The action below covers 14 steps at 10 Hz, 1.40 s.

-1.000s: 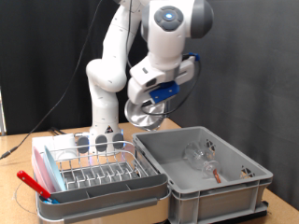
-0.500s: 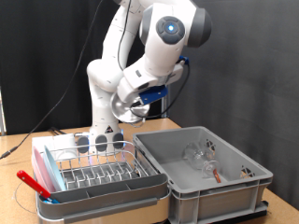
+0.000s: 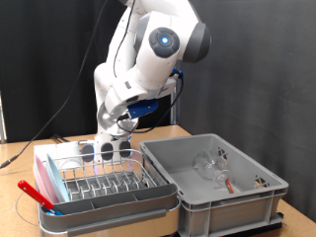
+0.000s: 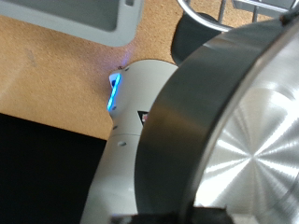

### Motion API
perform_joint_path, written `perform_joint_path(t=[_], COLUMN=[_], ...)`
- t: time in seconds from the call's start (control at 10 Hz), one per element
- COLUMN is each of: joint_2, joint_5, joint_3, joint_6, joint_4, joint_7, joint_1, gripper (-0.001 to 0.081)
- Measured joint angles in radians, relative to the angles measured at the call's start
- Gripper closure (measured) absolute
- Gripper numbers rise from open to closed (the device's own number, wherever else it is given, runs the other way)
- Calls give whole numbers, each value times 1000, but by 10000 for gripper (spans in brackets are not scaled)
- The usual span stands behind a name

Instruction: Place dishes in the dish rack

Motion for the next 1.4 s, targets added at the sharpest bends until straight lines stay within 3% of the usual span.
perform_joint_path(t=[0.2, 0.6, 1.4], joint_2=[3, 1, -76], joint_5=[-22, -32, -48], joint_3=[86, 185, 360], joint_6=[6, 89, 200], joint_4=[-32, -90, -88], joint_7=[-27, -49, -58], joint_1=[-66, -116, -283], gripper=[786, 786, 786])
